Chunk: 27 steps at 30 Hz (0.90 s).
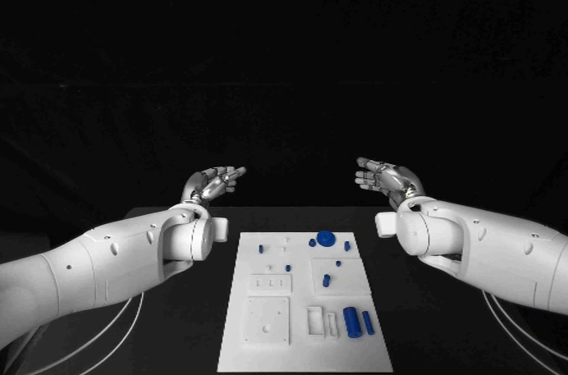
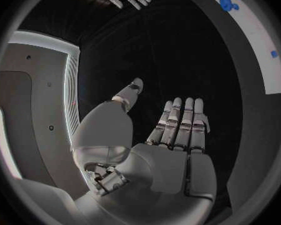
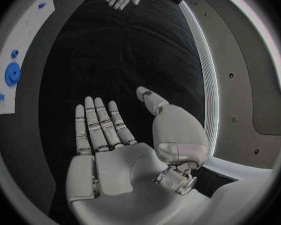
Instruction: Assemble the parts on the task board
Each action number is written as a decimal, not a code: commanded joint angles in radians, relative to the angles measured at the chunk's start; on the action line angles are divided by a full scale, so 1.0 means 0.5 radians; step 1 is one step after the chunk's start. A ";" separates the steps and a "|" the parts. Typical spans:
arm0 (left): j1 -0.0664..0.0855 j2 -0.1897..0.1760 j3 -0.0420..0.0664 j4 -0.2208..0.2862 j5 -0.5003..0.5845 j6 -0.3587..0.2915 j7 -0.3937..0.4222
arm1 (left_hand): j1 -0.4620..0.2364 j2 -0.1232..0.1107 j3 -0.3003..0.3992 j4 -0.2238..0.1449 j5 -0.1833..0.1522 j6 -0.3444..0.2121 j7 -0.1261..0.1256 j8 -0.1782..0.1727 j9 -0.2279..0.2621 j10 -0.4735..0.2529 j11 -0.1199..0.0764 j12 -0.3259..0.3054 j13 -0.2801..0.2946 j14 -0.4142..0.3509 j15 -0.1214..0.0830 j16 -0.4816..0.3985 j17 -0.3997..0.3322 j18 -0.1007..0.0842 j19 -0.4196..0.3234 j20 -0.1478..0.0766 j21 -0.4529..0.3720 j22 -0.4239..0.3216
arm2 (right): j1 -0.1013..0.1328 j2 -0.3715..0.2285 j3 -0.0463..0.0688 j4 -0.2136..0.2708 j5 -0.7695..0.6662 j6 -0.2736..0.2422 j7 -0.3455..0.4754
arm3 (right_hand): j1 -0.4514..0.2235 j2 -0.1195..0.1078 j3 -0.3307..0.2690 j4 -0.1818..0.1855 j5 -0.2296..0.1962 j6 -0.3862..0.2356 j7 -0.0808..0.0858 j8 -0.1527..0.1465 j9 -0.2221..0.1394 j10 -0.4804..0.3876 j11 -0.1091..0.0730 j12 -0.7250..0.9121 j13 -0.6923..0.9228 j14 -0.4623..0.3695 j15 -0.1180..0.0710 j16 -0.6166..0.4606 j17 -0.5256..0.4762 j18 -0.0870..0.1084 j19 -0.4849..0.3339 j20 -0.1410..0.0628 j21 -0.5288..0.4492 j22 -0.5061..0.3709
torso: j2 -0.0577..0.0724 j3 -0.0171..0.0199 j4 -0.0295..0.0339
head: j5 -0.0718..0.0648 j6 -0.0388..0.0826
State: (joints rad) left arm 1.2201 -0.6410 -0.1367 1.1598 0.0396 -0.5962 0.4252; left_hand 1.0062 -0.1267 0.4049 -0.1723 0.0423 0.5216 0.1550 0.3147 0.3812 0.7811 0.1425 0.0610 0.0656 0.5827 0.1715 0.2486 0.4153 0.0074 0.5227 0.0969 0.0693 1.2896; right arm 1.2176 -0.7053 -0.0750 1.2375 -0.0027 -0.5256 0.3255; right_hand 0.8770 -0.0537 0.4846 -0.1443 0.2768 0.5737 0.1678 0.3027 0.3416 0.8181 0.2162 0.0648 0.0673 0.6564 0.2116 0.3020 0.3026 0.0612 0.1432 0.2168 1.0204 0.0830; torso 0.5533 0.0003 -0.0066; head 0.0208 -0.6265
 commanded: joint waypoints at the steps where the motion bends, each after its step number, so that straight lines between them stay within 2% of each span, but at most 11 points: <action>1: 0.064 0.050 -0.032 -0.151 0.073 0.324 -0.131 | 0.078 -0.002 0.036 -0.010 0.016 0.048 0.011 0.028 0.027 0.057 0.008 0.012 0.007 0.046 0.011 0.028 0.030 -0.015 0.046 0.005 0.018 0.089 | 0.052 0.025 -0.017 -0.110 -0.056 0.433 -0.265 | 0.052 -0.003 0.024 -0.022 0.014 0.028 0.114 0.020 0.016 0.038 0.009 0.007 0.003 0.029 0.009 0.017 0.014 0.028 0.003 0.018 0.047 0.004 | 0.000 0.0001 0.000 | 0.000 0.000; 4: 0.112 0.089 -0.068 -0.266 0.090 0.403 -0.165 | 0.078 -0.002 0.036 -0.010 0.016 0.048 0.011 0.028 0.028 0.057 0.008 0.013 0.007 0.046 0.011 0.029 0.030 -0.015 0.047 0.005 0.018 0.089 | 0.091 0.042 -0.034 -0.188 -0.063 0.527 -0.328 | 0.065 -0.004 0.026 -0.040 0.011 0.031 0.115 0.024 0.018 0.044 0.010 0.008 0.004 0.031 0.012 0.020 0.015 0.027 0.003 0.017 0.051 0.004 | 0.000 0.0001 0.000 | 0.000 0.000; 6: 0.142 0.114 -0.091 -0.338 0.100 0.453 -0.187 | 0.079 -0.002 0.036 -0.010 0.016 0.048 0.012 0.029 0.028 0.058 0.008 0.013 0.007 0.048 0.011 0.030 0.031 -0.015 0.047 0.004 0.019 0.089 | 0.114 0.053 -0.043 -0.234 -0.068 0.582 -0.365 | 0.097 -0.013 0.029 -0.080 0.006 0.035 0.115 0.030 0.020 0.054 0.009 0.009 0.004 0.035 0.014 0.027 0.018 0.026 0.006 0.016 0.059 0.004 | 0.000 0.0001 0.000 | 0.000 0.000; 10: 0.181 0.146 -0.120 -0.431 0.114 0.516 -0.214 | 0.082 -0.002 0.037 -0.010 0.016 0.050 0.015 0.031 0.031 0.061 0.010 0.015 0.008 0.053 0.011 0.035 0.034 -0.015 0.049 0.003 0.022 0.089 | 0.137 0.063 -0.053 -0.281 -0.072 0.638 -0.403 | 0.157 -0.027 0.041 -0.158 -0.007 0.051 0.116 0.046 0.027 0.085 0.010 0.013 0.006 0.056 0.019 0.047 0.027 0.035 0.035 0.011 0.078 0.004 | 0.000 0.0001 0.000 | 0.000 0.000; 12: 0.186 0.150 -0.124 -0.443 0.116 0.525 -0.218 | 0.085 -0.001 0.039 -0.009 0.016 0.054 0.020 0.036 0.034 0.066 0.012 0.016 0.009 0.062 0.011 0.042 0.038 -0.015 0.054 0.000 0.028 0.089 | 0.137 0.063 -0.053 -0.281 -0.072 0.639 -0.404 | 0.179 -0.032 0.048 -0.182 -0.010 0.066 0.116 0.056 0.031 0.106 0.011 0.017 0.007 0.071 0.020 0.057 0.031 0.041 0.051 0.009 0.082 0.003 | 0.000 0.0001 0.000 | 0.000 0.000; 13: 0.182 0.136 -0.125 -0.428 0.101 0.537 -0.230 | 0.086 -0.001 0.039 -0.009 0.016 0.055 0.021 0.037 0.035 0.067 0.013 0.017 0.009 0.064 0.011 0.044 0.039 -0.015 0.055 0.000 0.029 0.089 | 0.121 0.085 -0.056 -0.372 -0.483 0.514 -0.333 | 0.185 -0.034 0.051 -0.190 -0.011 0.070 0.118 0.059 0.032 0.114 0.012 0.019 0.008 0.077 0.020 0.061 0.032 0.043 0.056 0.009 0.083 0.002 | 0.016 0.0007 0.004 | 0.003 -0.044; 15: 0.182 0.134 -0.125 -0.424 0.098 0.554 -0.236 | 0.089 0.002 0.041 -0.008 0.016 0.061 0.028 0.042 0.040 0.076 0.019 0.019 0.011 0.081 0.013 0.057 0.046 -0.015 0.073 -0.008 0.040 0.089 | 0.118 0.090 -0.056 -0.385 -0.546 0.486 -0.344 | 0.225 -0.040 0.070 -0.229 -0.012 0.109 0.125 0.081 0.040 0.169 0.020 0.034 0.013 0.135 0.025 0.094 0.044 0.062 0.099 0.004 0.095 0.002 | 0.016 0.0008 0.005 | 0.003 -0.043; 17: 0.182 0.129 -0.125 -0.417 0.095 0.560 -0.232 | 0.090 0.005 0.040 -0.007 0.016 0.065 0.032 0.046 0.043 0.083 0.023 0.020 0.011 0.091 0.019 0.064 0.050 -0.015 0.088 -0.015 0.050 0.089 | 0.114 0.097 -0.056 -0.400 -0.657 0.471 -0.344 | 0.249 -0.045 0.085 -0.255 -0.011 0.131 0.125 0.092 0.044 0.201 0.011 0.038 0.013 0.168 0.016 0.111 0.050 0.076 0.133 0.003 0.100 0.000 | 0.016 0.0015 0.006 | 0.004 -0.042; 20: 0.182 0.121 -0.125 -0.404 0.059 0.584 -0.228 | 0.099 0.022 0.043 -0.012 0.017 0.114 0.048 0.075 0.058 0.142 0.044 0.044 0.022 0.154 0.019 0.103 0.068 -0.007 0.133 -0.031 0.075 0.089 | 0.107 0.109 -0.056 -0.425 -0.895 0.458 -0.333 | 0.332 -0.059 0.134 -0.288 0.021 0.210 0.121 0.129 0.056 0.287 -0.019 0.059 0.018 0.284 -0.027 0.172 0.076 0.120 0.236 -0.004 0.125 0.003 | 0.016 0.0013 0.005 | 0.004 -0.045; 25: 0.182 0.089 -0.126 -0.341 0.000 0.589 -0.226 | 0.123 0.054 0.043 -0.055 0.019 0.225 0.069 0.125 0.078 0.305 0.046 0.107 0.044 0.324 0.001 0.191 0.099 0.052 0.293 -0.057 0.154 0.087 | 0.097 0.148 -0.055 -0.473 -1.289 0.448 -0.295 | 0.406 -0.074 0.208 -0.289 -0.018 0.313 0.100 0.159 0.063 0.410 -0.061 0.073 0.017 0.412 -0.083 0.225 0.115 0.186 0.385 0.002 0.122 -0.013 | 0.015 -0.0008 0.004 | 0.003 -0.041; 27: 0.182 0.074 -0.127 -0.312 -0.028 0.604 -0.236 | 0.130 0.067 0.041 -0.080 0.018 0.261 0.079 0.134 0.079 0.361 0.044 0.121 0.046 0.419 -0.013 0.241 0.115 0.083 0.367 -0.069 0.194 0.088 | 0.092 0.162 -0.055 -0.488 -1.510 0.441 -0.274 | 0.435 -0.079 0.242 -0.288 -0.048 0.359 0.091 0.172 0.068 0.466 -0.080 0.083 0.021 0.506 -0.128 0.271 0.146 0.225 0.479 0.001 0.145 -0.007 | 0.016 0.0007 0.003 | 0.002 -0.041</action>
State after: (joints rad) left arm 1.3100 -0.6019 -0.2005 0.9941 0.0621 -0.3313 0.3114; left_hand 1.0690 -0.0969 0.4253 -0.2092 0.0471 0.6485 0.1788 0.3769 0.4197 0.9552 0.1649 0.1188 0.0880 0.7815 0.1656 0.3630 0.4711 0.0326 0.6986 0.0642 0.1627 1.3079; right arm 1.2657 -0.6278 -0.1028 0.9974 -0.5062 -0.2968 0.1585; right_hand 1.0895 -0.0937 0.6026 -0.2883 0.2564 0.7485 0.1933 0.3861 0.3753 1.0448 0.1781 0.1035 0.0766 0.9012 0.1521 0.4333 0.3726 0.1659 0.3746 0.2175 1.0902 0.0781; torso 0.5608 0.0005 -0.0045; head 0.0228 -0.6480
